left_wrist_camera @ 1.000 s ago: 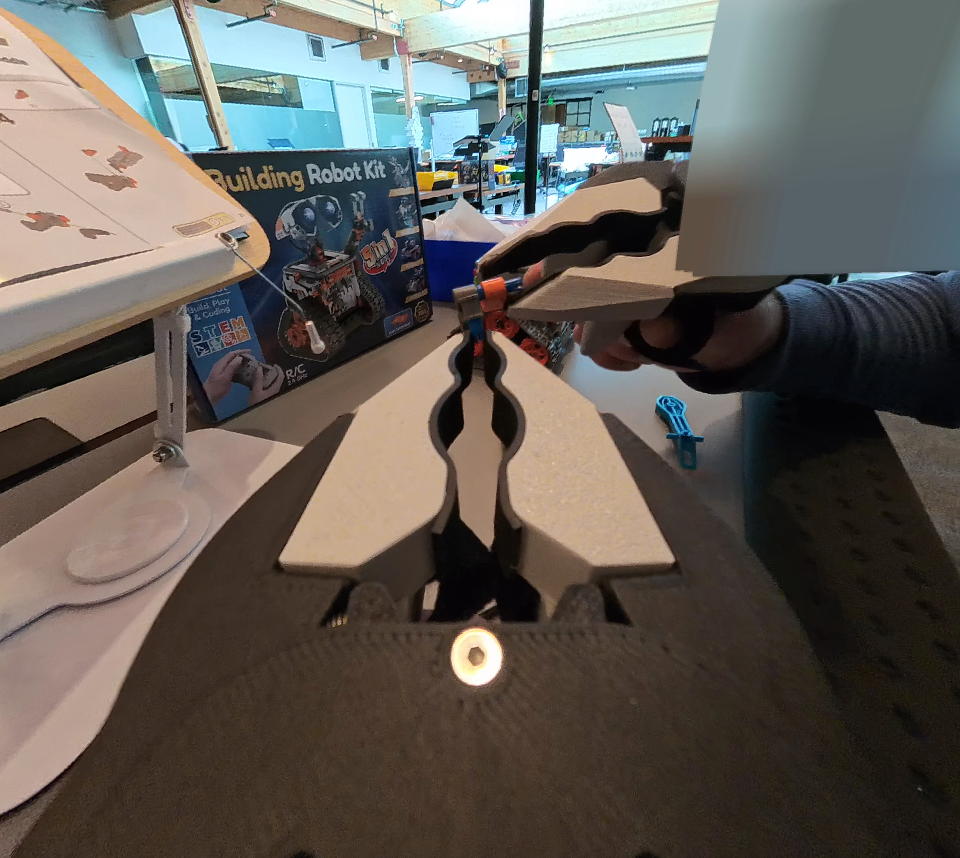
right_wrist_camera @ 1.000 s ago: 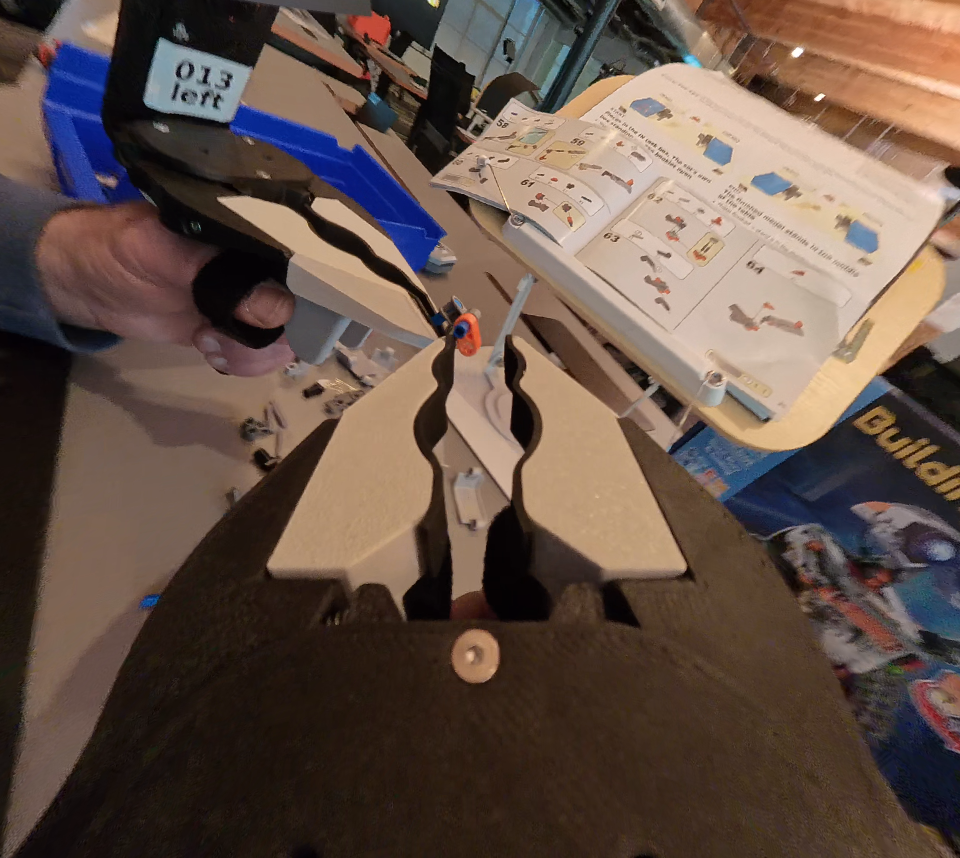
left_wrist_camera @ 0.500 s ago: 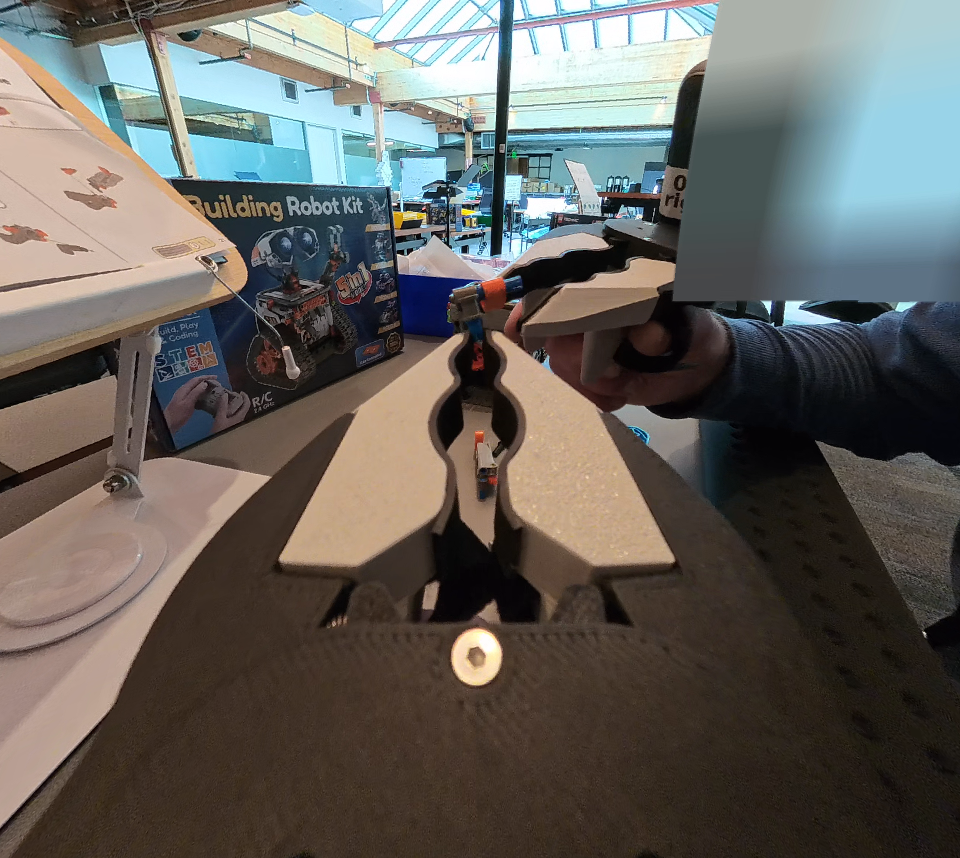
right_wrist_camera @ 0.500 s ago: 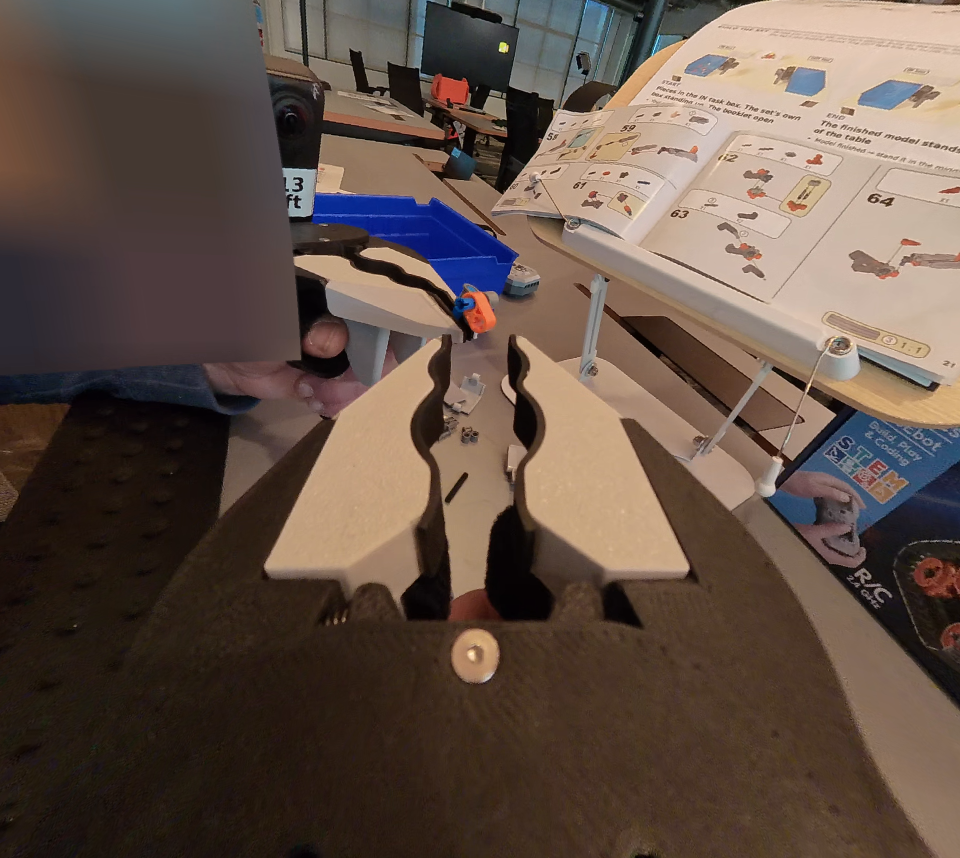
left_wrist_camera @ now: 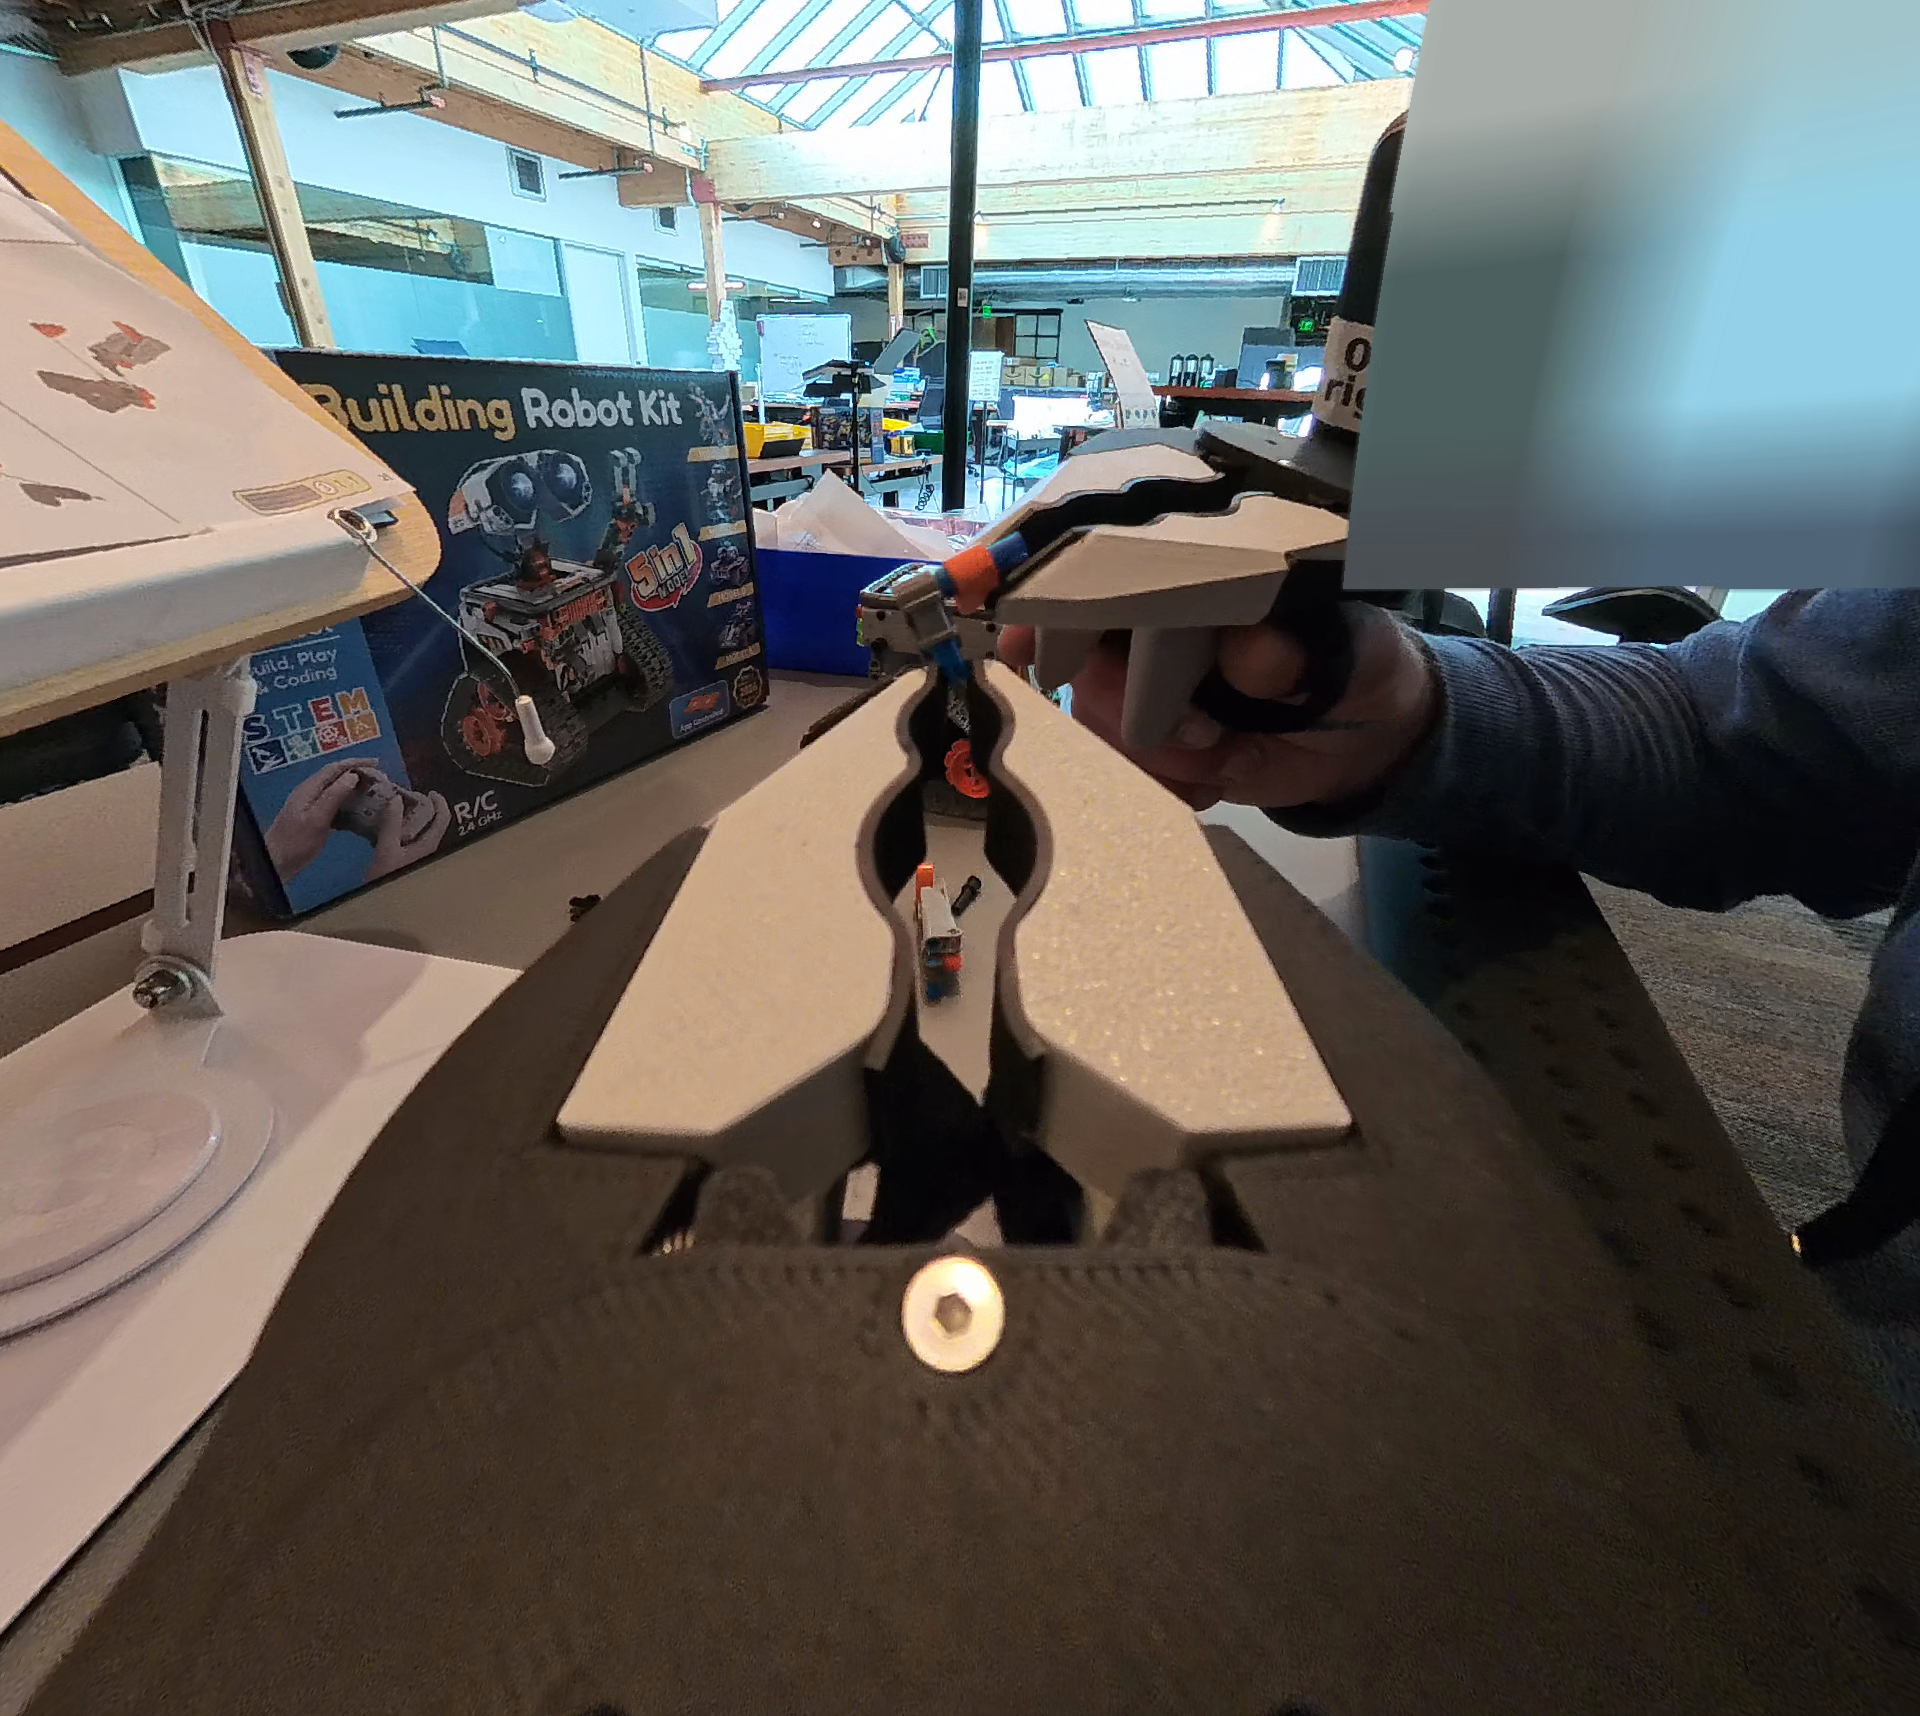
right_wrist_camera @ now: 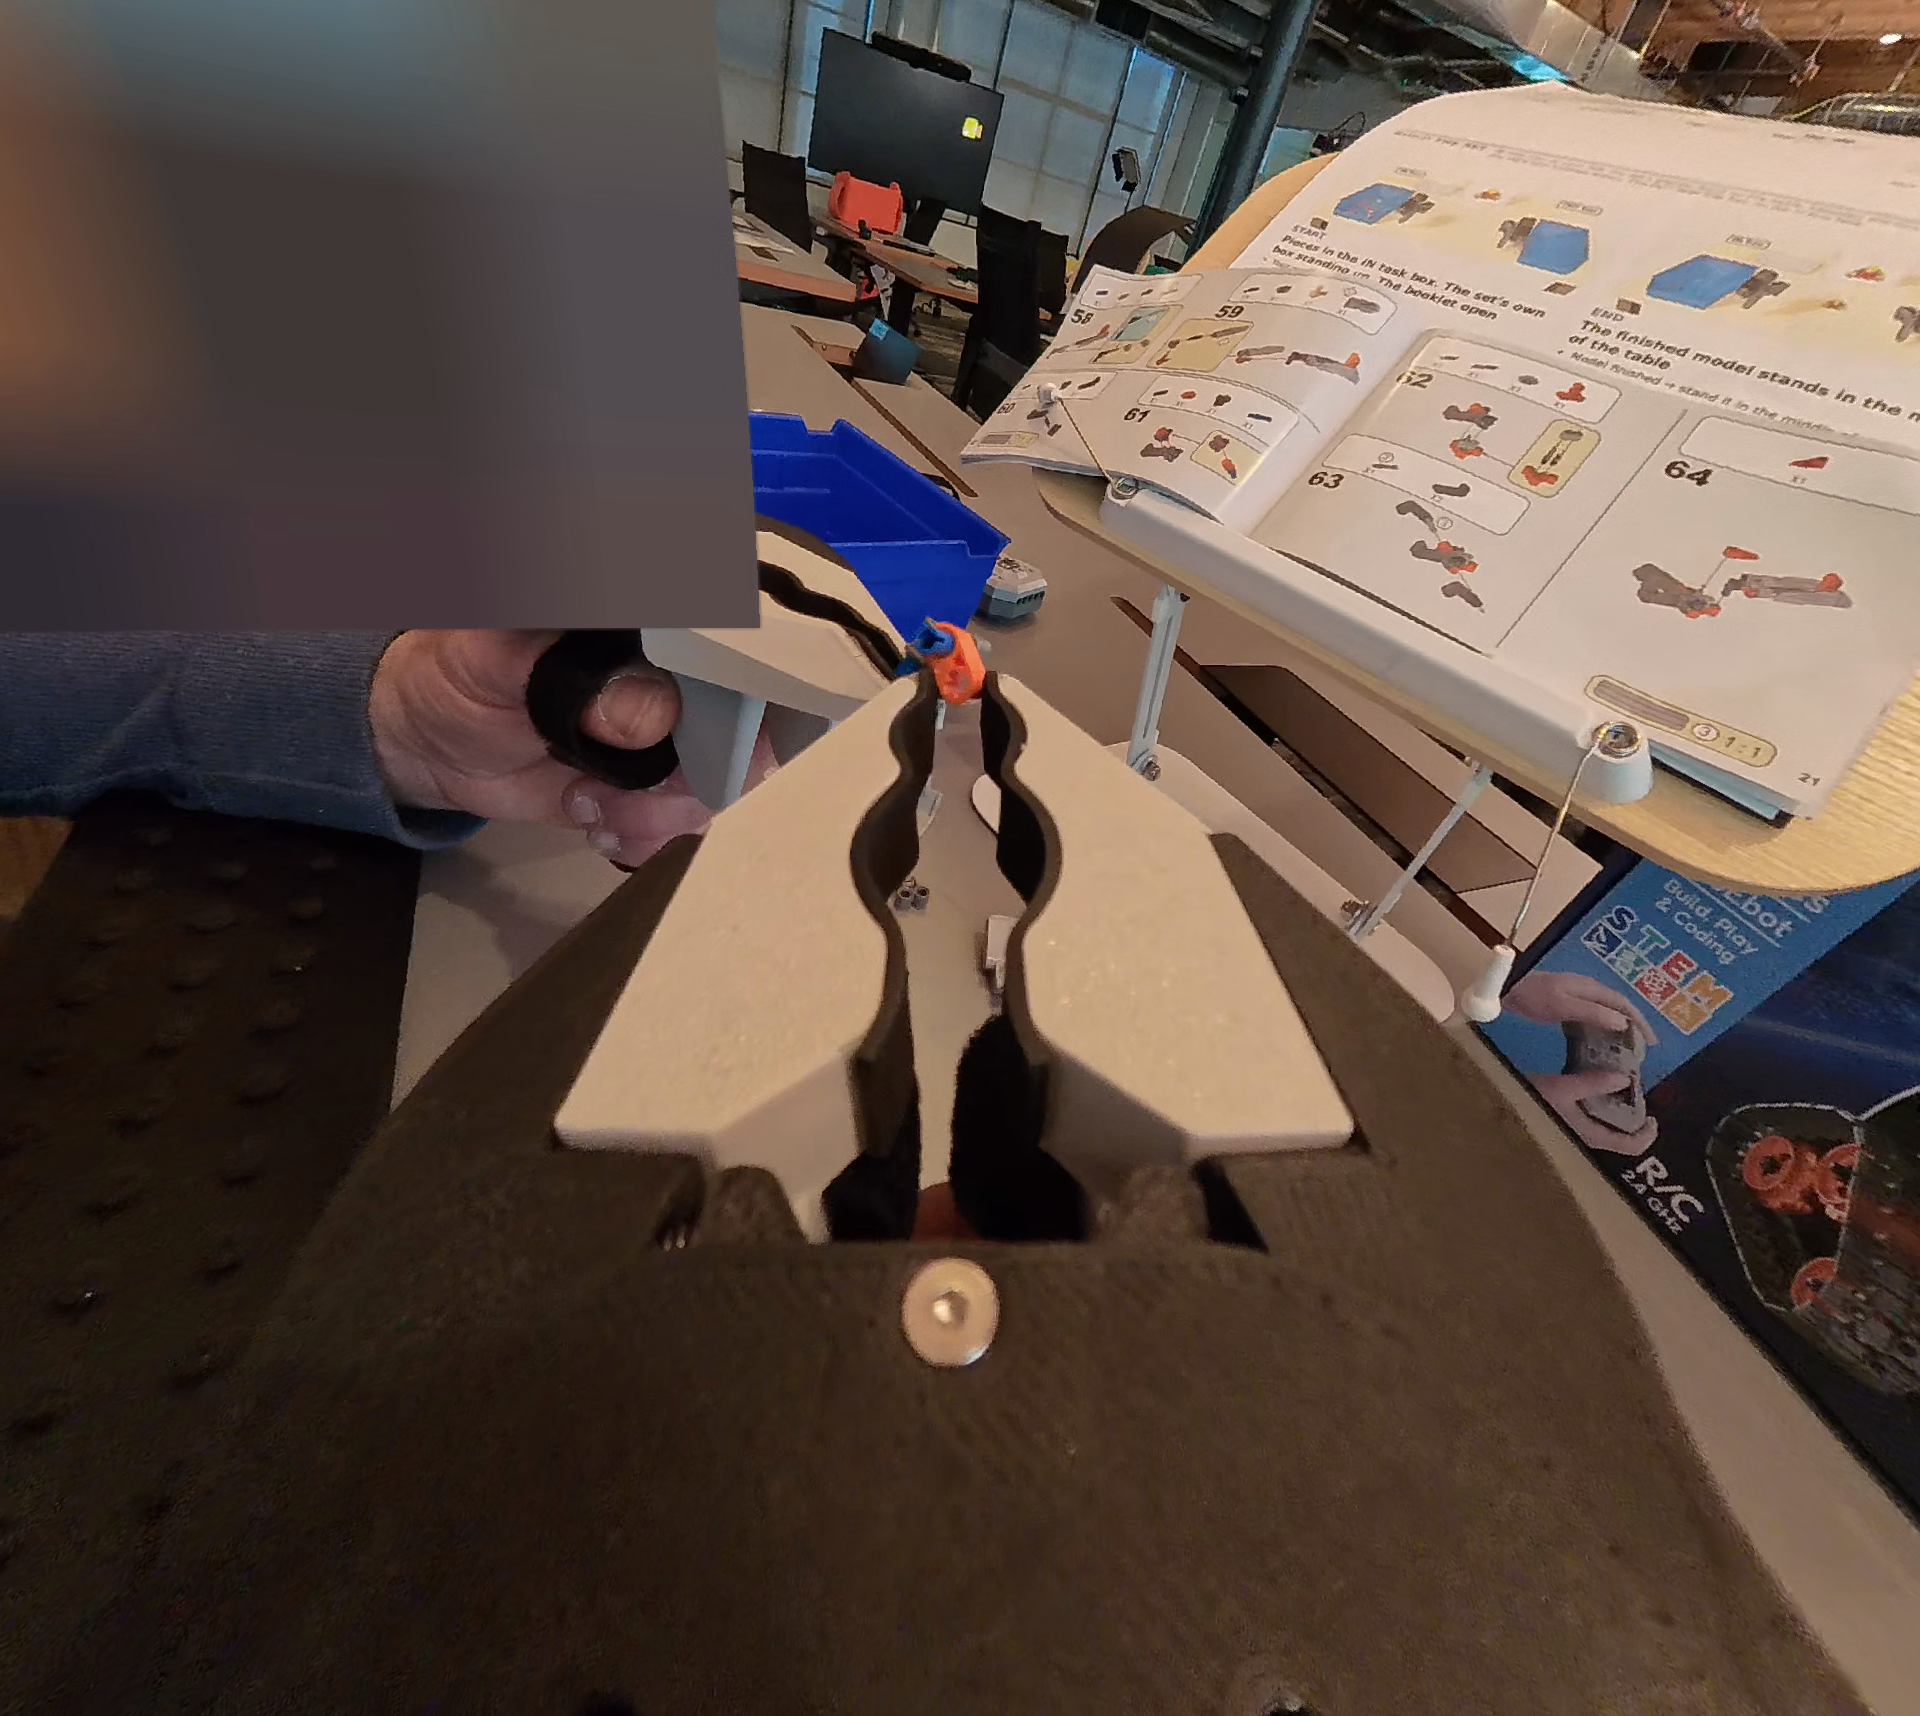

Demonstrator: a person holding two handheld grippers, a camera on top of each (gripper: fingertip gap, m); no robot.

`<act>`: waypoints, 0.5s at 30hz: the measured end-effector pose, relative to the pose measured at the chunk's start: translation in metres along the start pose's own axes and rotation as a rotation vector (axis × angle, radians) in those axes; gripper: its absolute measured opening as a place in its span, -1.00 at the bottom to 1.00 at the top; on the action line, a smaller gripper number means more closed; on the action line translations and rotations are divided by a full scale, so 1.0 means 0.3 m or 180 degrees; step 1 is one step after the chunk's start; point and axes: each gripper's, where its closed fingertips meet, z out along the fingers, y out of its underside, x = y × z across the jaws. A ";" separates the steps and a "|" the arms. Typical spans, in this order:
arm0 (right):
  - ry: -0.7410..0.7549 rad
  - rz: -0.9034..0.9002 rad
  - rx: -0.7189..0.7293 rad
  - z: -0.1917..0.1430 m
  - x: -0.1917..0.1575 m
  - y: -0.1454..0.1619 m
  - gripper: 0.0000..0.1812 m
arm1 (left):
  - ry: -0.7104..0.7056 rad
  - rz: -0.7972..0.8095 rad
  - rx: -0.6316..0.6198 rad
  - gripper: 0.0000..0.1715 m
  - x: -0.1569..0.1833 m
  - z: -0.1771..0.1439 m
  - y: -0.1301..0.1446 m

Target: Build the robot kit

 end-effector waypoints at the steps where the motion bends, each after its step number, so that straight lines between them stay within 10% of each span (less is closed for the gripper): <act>1: 0.0028 -0.0019 -0.0004 0.001 0.001 -0.001 -0.94 | -0.0016 0.0011 0.0007 -0.98 -0.001 -0.001 -0.003; 15: 0.0281 0.0048 -0.0029 0.007 0.040 0.008 -0.95 | -0.0357 0.0444 -0.0088 -0.89 -0.024 -0.005 -0.003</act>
